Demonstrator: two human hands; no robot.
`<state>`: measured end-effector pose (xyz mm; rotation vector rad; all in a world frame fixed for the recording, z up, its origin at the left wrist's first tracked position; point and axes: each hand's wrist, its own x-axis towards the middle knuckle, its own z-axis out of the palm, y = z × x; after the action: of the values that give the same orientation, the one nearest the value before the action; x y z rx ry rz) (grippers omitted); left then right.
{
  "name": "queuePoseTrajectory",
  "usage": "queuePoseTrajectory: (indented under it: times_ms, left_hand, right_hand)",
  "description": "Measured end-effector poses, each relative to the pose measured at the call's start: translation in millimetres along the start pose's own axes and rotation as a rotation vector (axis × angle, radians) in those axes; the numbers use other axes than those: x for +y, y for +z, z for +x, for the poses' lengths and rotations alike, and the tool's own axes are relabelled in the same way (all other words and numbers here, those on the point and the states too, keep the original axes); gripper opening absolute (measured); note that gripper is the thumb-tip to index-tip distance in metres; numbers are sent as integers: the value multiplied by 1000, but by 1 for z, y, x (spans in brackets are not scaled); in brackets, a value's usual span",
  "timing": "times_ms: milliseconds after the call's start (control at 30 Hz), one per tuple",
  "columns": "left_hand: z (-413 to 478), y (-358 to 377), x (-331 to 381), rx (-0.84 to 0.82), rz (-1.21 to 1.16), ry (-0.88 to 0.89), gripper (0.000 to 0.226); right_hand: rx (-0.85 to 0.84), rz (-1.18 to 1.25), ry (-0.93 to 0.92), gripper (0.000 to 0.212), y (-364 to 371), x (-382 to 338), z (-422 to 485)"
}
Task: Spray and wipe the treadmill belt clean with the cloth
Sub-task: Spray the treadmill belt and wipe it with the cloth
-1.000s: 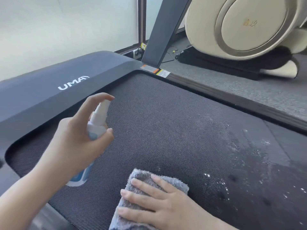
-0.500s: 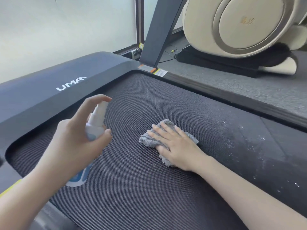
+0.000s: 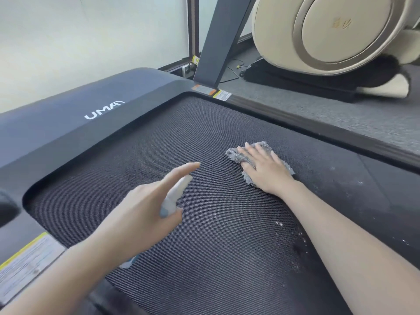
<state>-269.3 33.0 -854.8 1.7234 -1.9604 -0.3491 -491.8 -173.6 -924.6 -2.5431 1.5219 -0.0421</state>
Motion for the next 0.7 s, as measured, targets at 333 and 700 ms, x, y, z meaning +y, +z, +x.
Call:
queuePoseTrajectory:
  times_ms: [333, 700]
  left_hand:
    - [1, 12, 2, 97, 93, -11, 58]
    - [4, 4, 0, 156, 110, -70, 57]
  right_hand:
    - [7, -6, 74, 50, 2, 13, -20]
    - [26, -1, 70, 50, 2, 13, -20]
